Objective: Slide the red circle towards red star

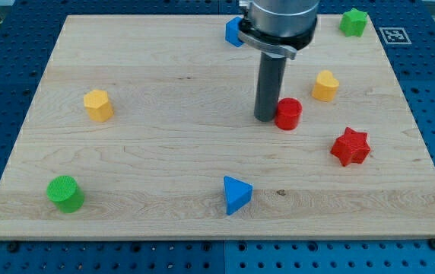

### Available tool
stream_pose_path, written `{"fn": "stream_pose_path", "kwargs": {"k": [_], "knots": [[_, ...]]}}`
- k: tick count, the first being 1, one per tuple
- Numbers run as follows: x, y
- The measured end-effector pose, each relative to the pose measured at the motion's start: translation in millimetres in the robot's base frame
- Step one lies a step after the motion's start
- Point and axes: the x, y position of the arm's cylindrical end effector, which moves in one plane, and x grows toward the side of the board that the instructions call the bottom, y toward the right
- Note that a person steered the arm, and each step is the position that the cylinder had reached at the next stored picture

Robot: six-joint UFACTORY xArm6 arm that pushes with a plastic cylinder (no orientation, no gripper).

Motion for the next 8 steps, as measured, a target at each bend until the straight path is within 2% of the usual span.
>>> {"fn": "stream_pose_path", "kwargs": {"k": [4,7,8], "knots": [[-6,77],[-2,90],[-2,116]]}}
